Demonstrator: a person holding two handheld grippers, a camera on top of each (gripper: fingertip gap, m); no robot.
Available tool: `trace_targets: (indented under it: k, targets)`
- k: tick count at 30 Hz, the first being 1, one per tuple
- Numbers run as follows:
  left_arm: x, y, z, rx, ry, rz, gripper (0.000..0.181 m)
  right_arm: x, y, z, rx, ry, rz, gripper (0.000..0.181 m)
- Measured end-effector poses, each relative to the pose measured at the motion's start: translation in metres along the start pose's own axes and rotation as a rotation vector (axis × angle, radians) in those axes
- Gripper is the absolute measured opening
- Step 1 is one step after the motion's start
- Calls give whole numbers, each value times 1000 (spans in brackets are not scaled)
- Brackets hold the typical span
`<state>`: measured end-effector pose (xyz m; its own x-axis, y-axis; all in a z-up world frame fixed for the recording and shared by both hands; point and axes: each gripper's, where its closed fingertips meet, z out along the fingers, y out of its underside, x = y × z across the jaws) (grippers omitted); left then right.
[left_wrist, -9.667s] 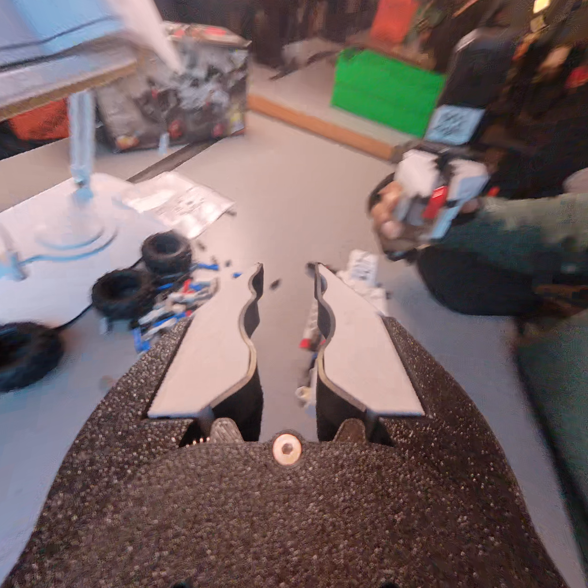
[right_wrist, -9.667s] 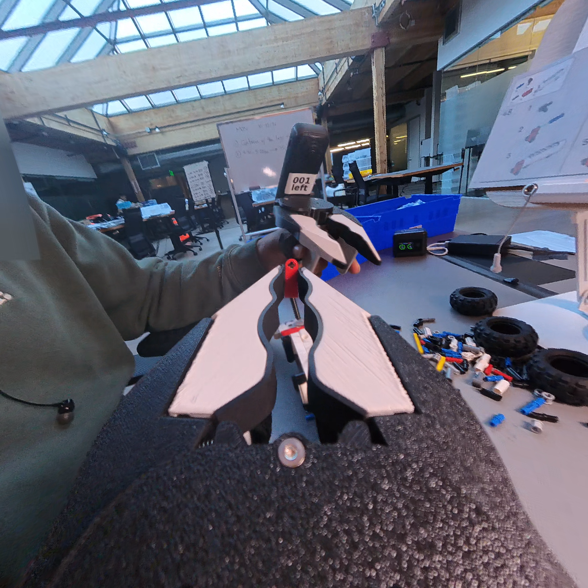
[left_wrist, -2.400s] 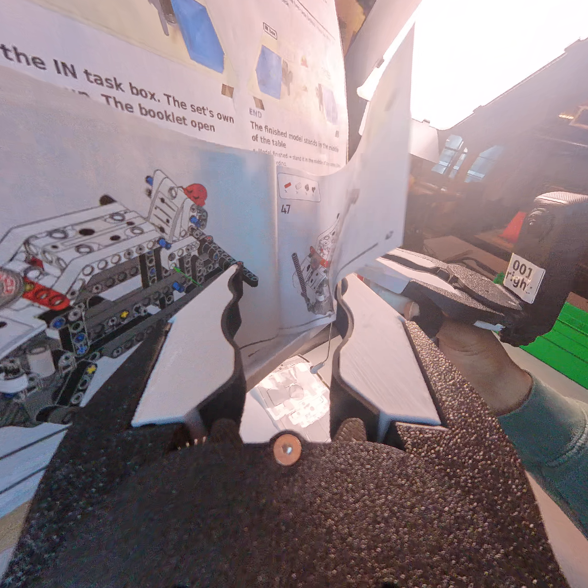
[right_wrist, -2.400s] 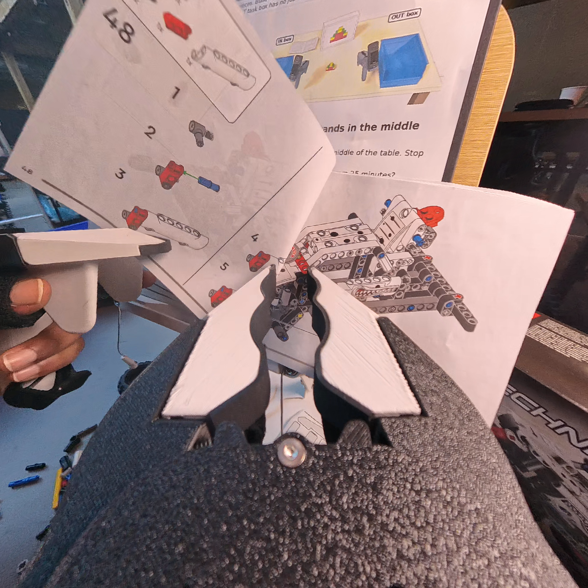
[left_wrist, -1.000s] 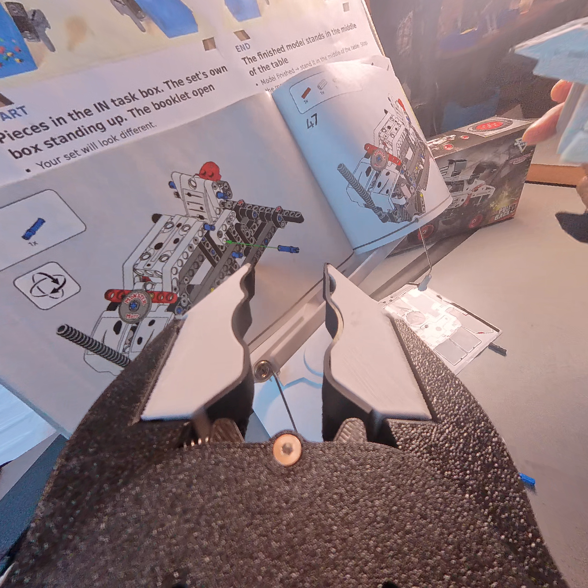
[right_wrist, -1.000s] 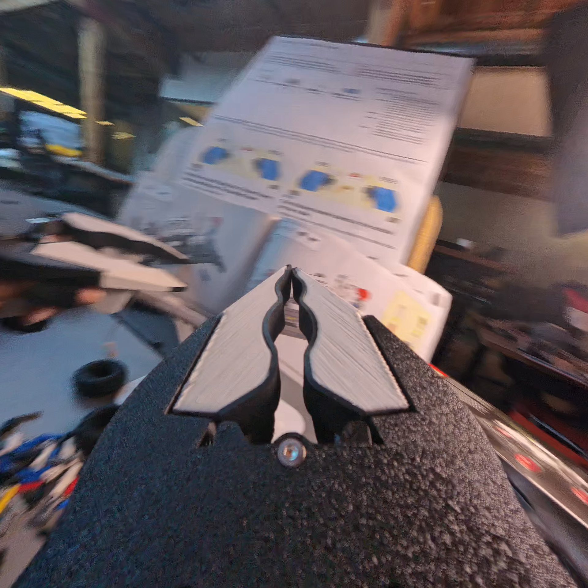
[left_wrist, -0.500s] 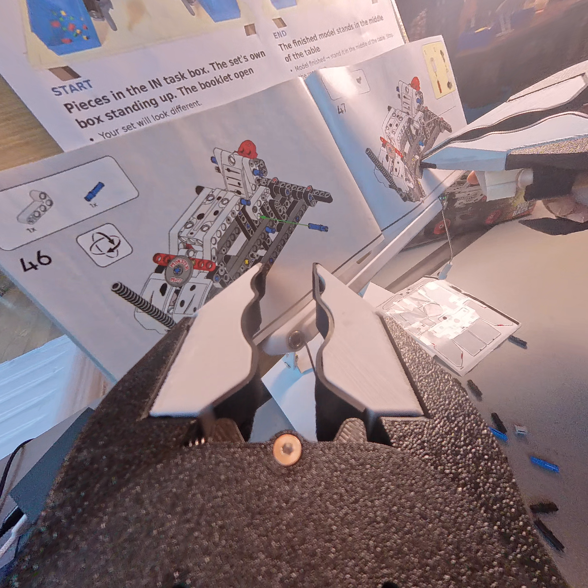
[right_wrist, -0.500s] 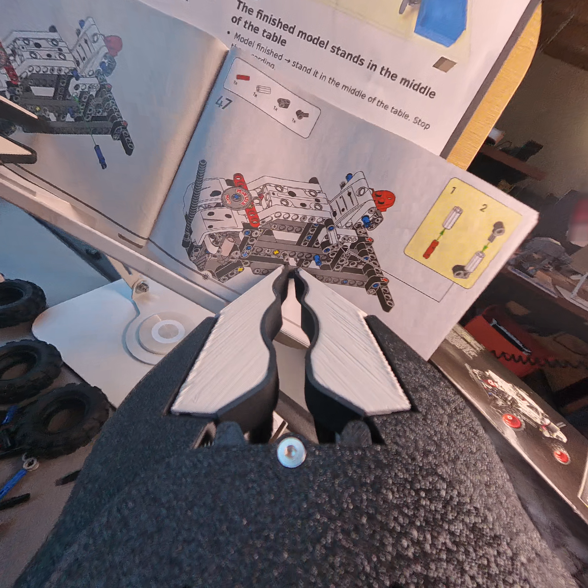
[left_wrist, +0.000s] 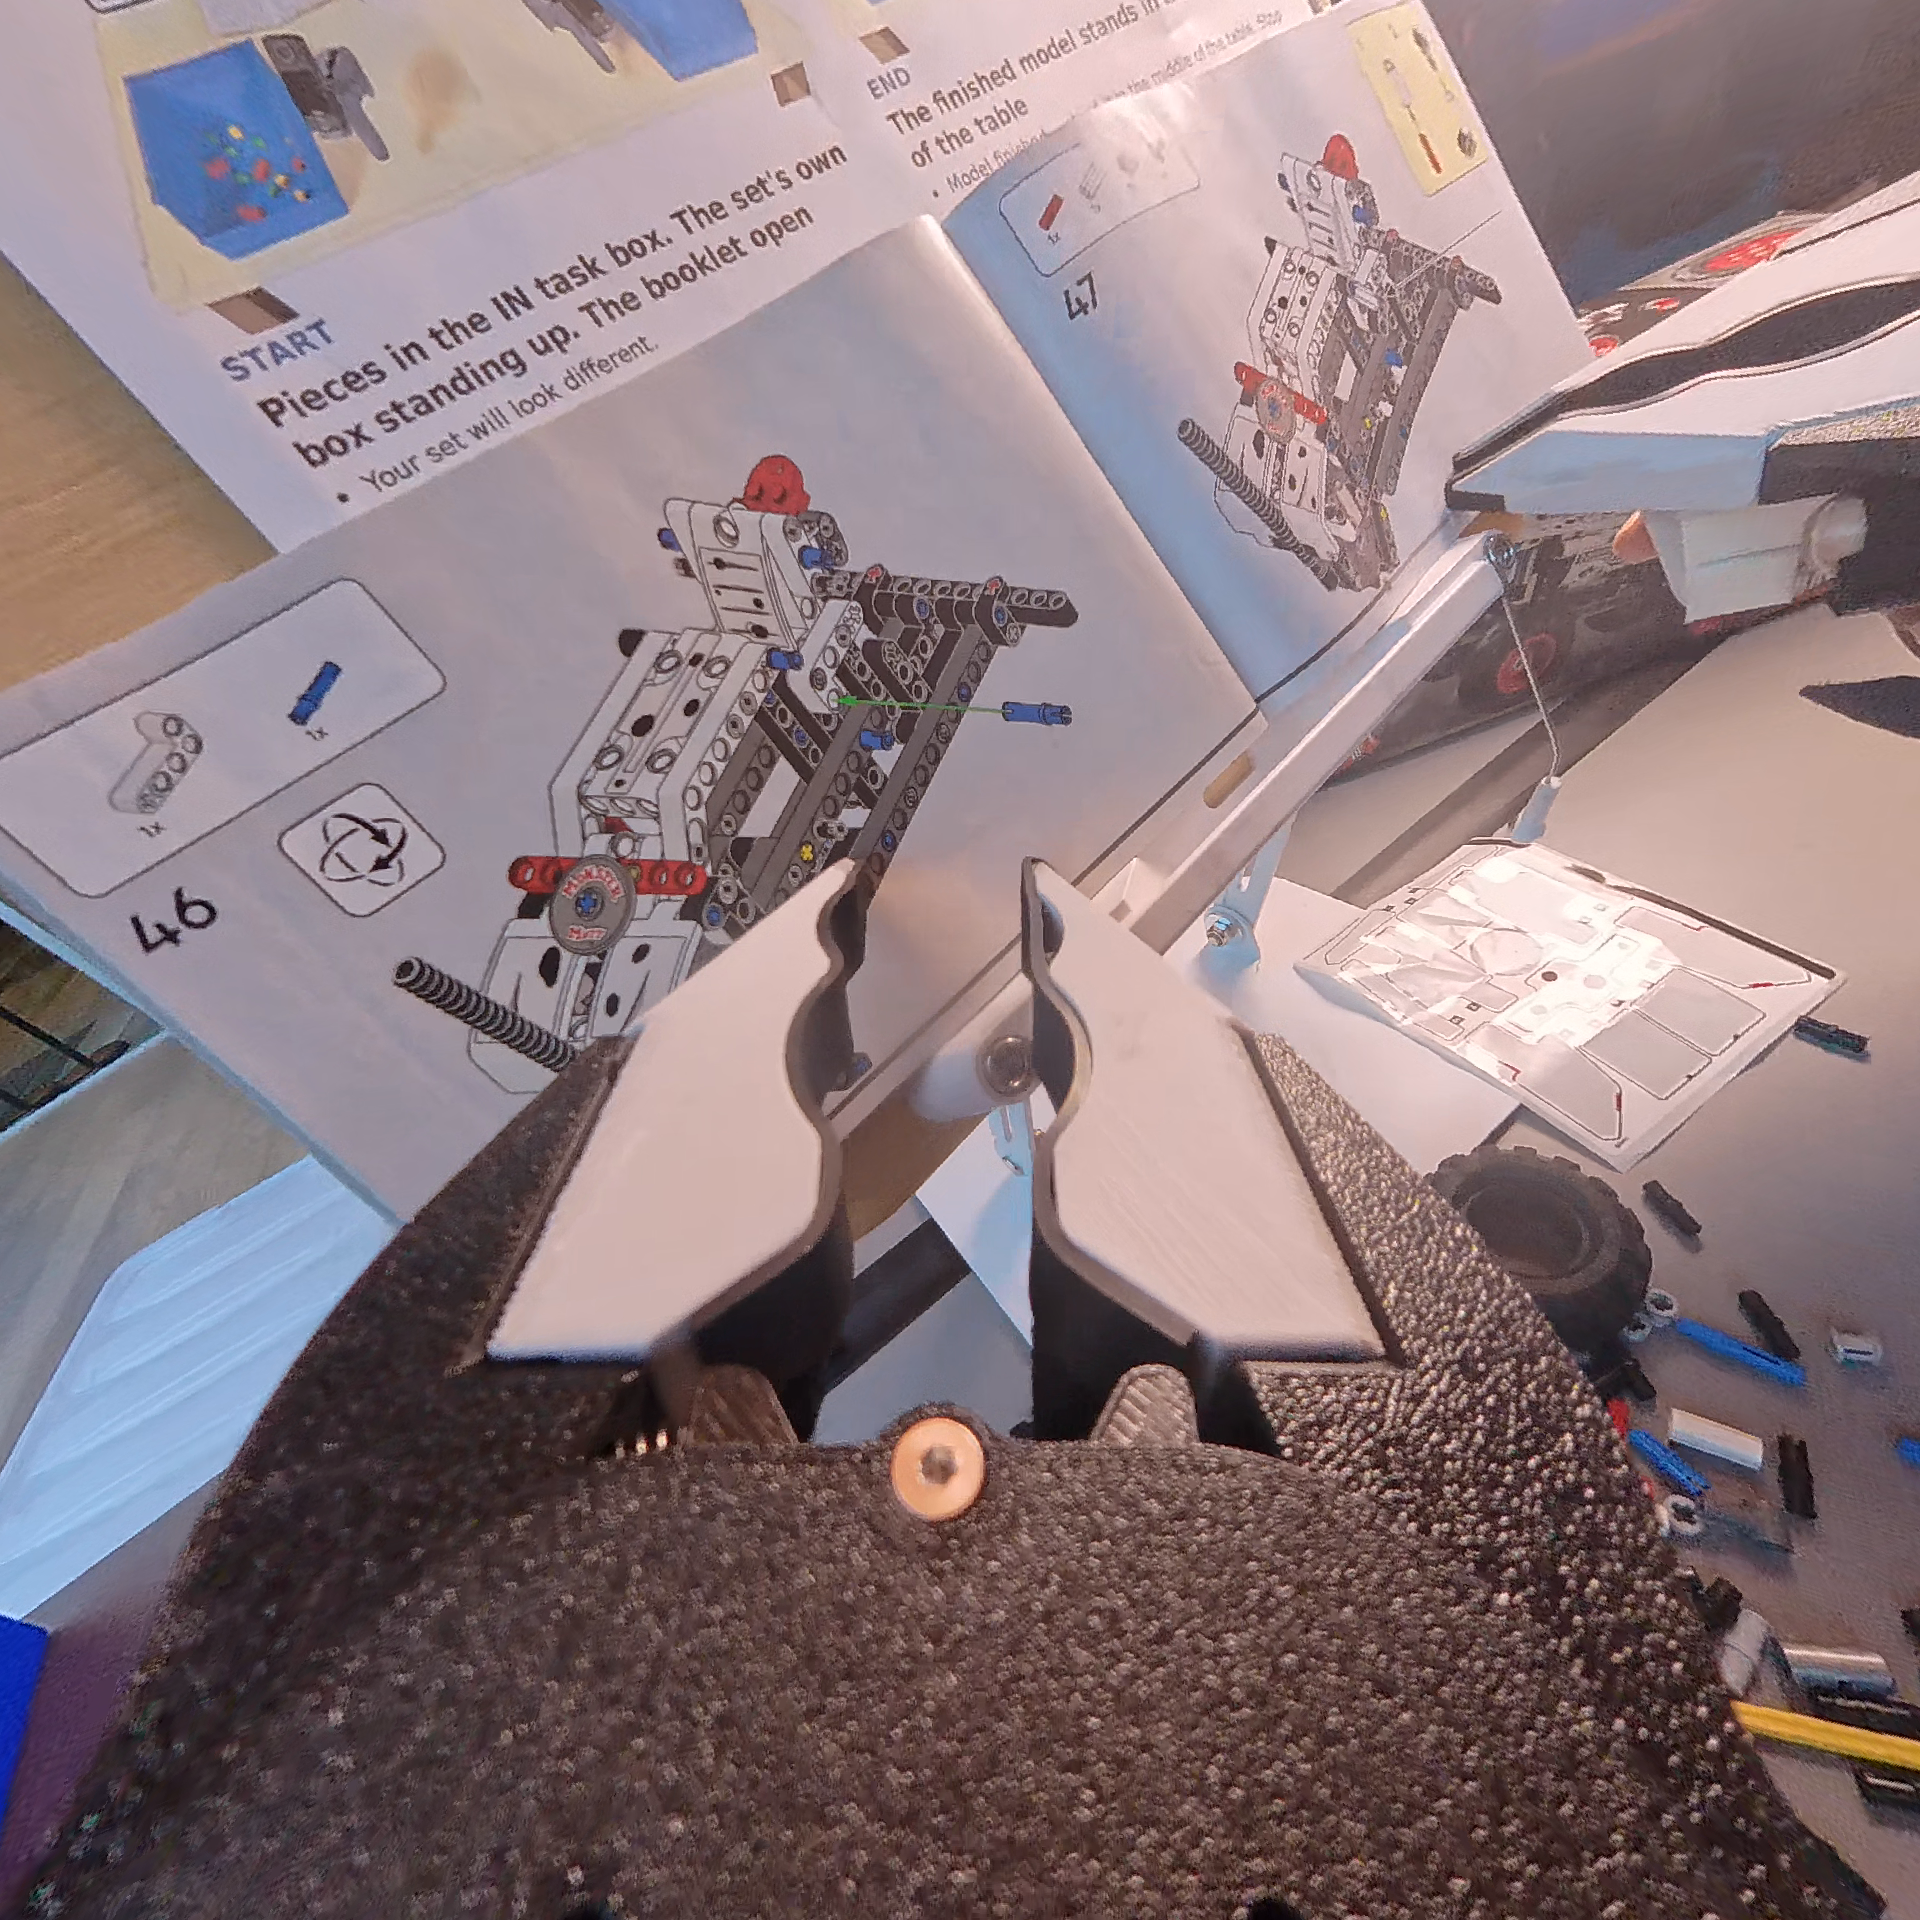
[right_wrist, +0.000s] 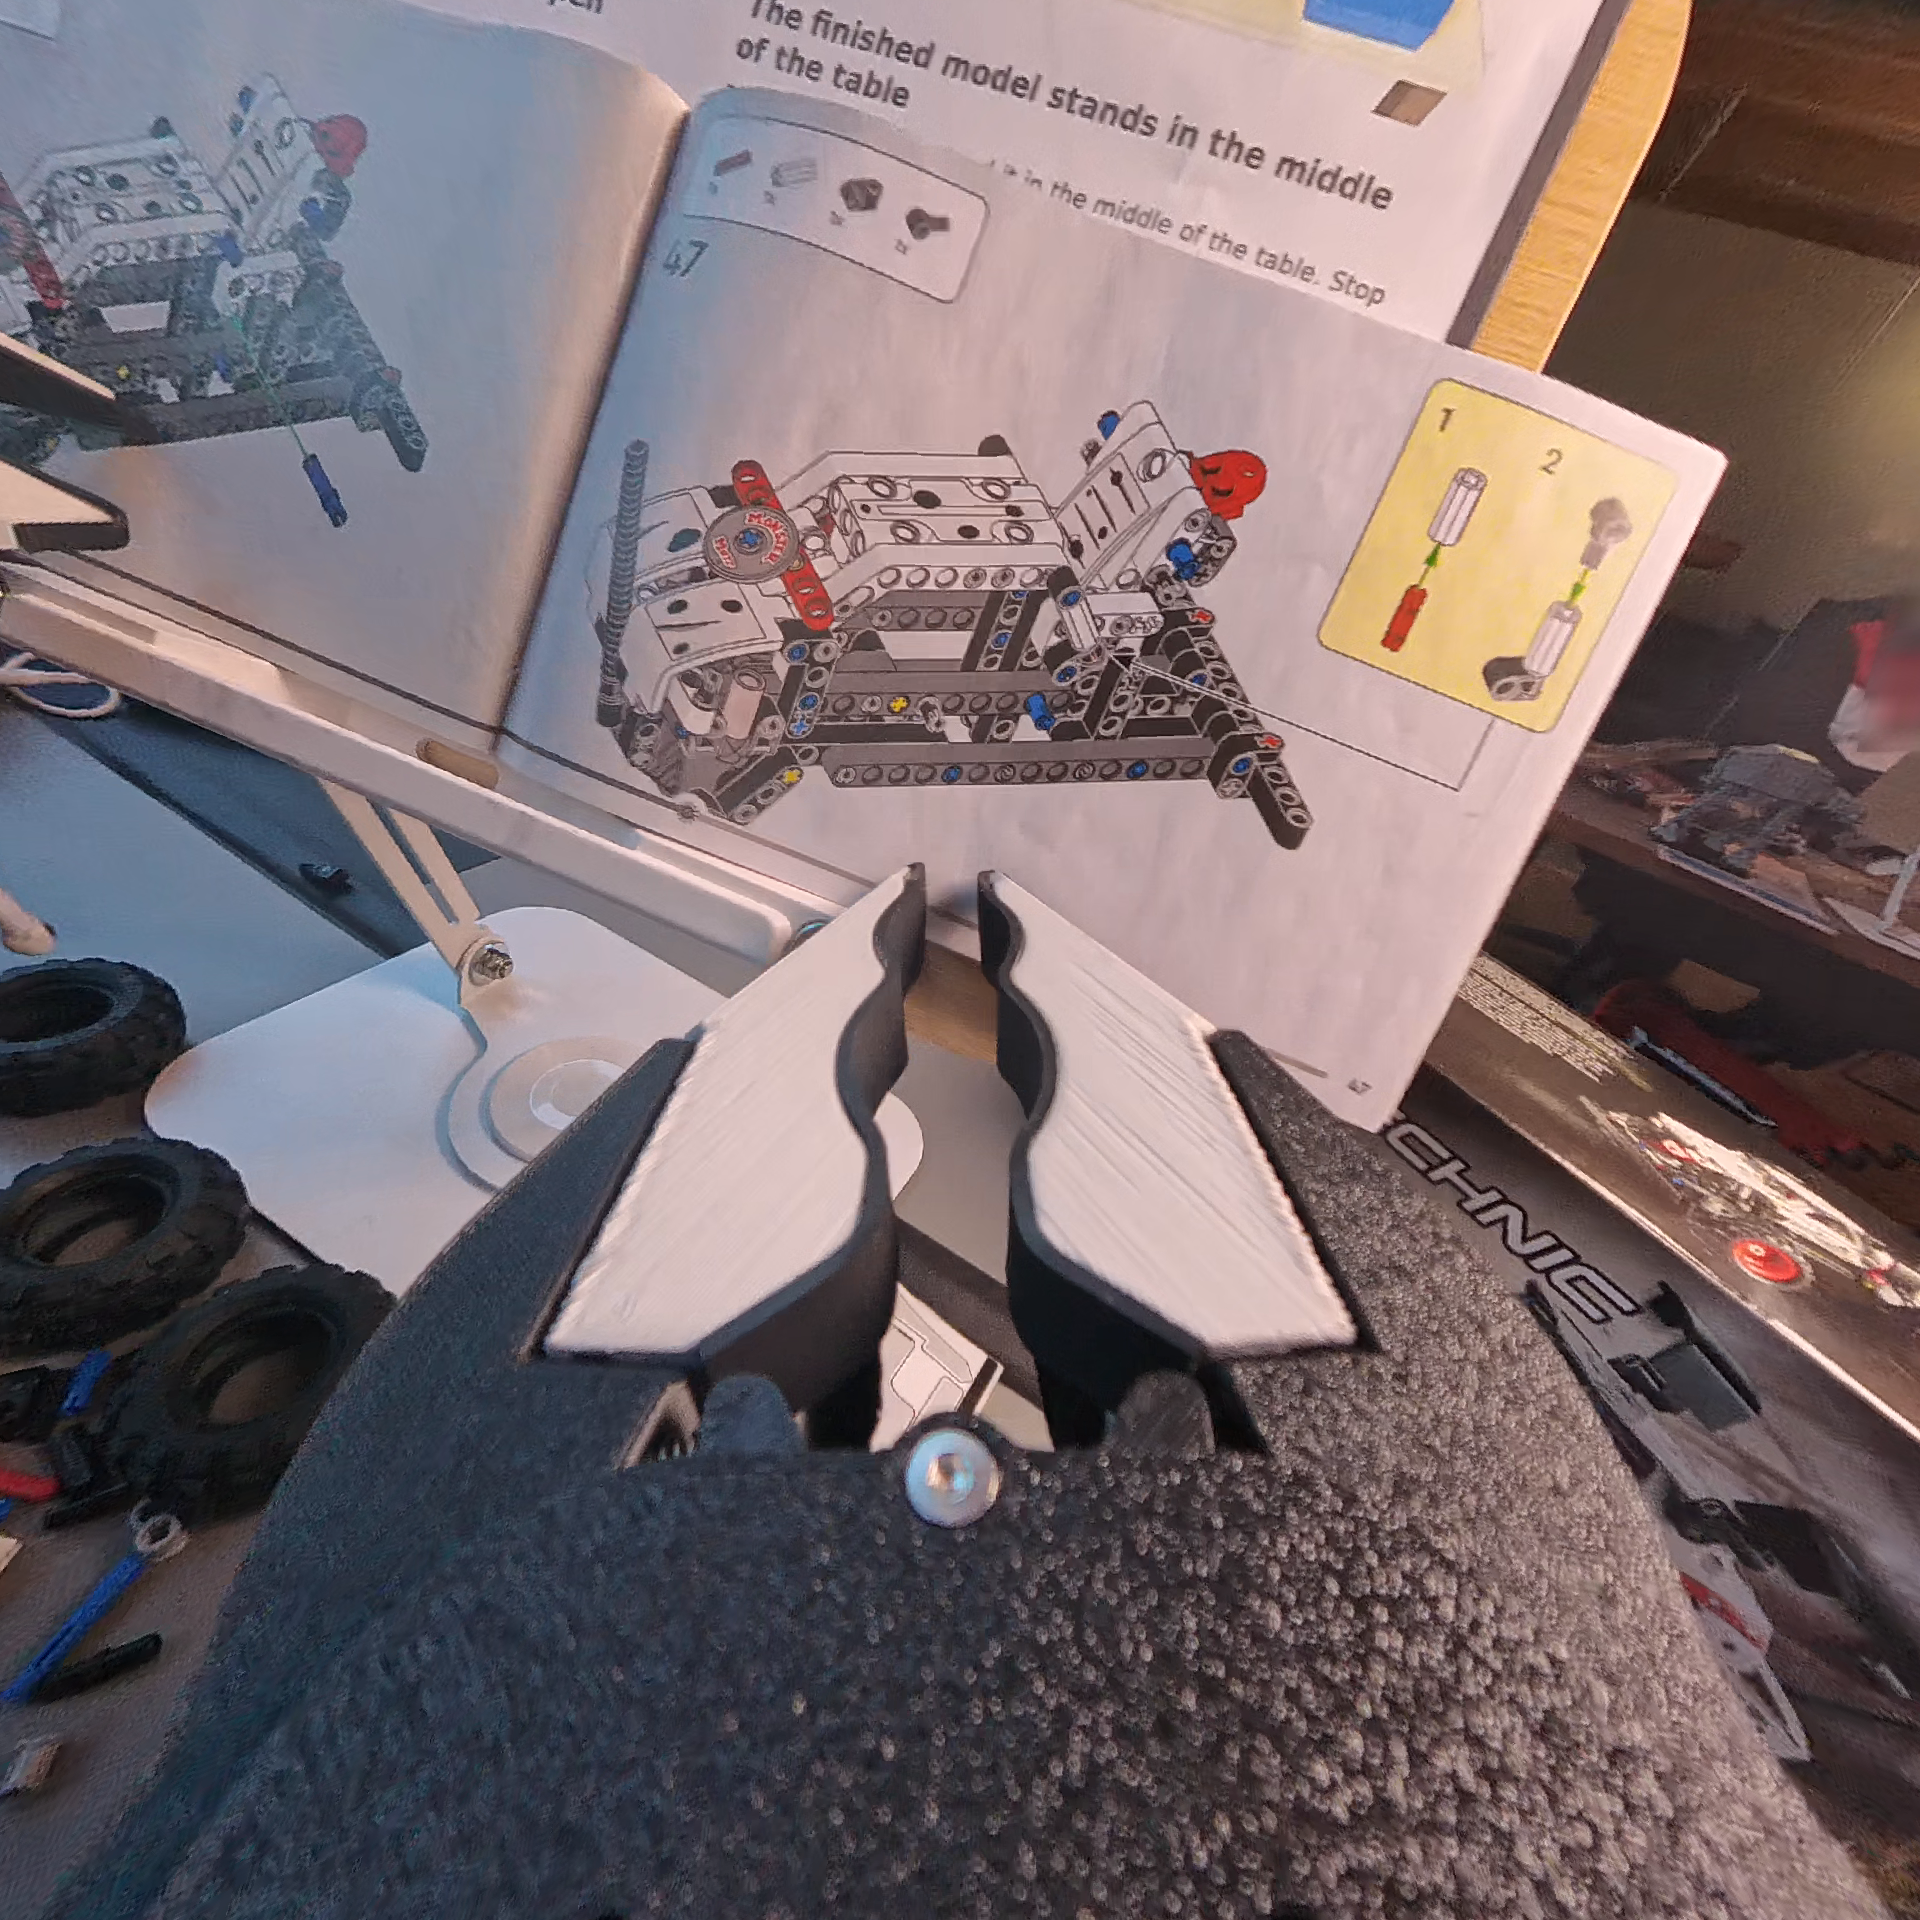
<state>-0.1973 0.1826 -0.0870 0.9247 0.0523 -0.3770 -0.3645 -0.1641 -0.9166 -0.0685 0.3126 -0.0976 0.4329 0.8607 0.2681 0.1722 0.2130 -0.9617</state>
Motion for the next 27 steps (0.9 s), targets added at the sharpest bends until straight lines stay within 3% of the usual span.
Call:
trace_targets:
  k: [3,6,9,12,13,15,18,27]
  targets:
    - [0,-6,-4,6,-5,-7,44,8,-1,-9,11,1,31,15]
    - [-2,-13,-13,35,-16,-29,45,29,-2,-19,44,66,61,26]
    - [-11,-10,-21,36,-60,-41,44,56,3,-22,58,107,170,58]
    - [-22,-2,-22,19,-92,-34,44,66,20,-5,-14,22,295,95]
    - [-25,2,-20,8,-98,-32,44,62,26,2,-39,-32,330,98]
    - [-29,5,-18,12,-102,-22,41,52,26,11,-34,-144,417,97]
    - [-32,7,-16,17,-112,15,40,30,19,13,-4,-325,520,57]
    - [-45,14,-12,-9,-125,21,41,20,15,-9,137,-358,623,36]
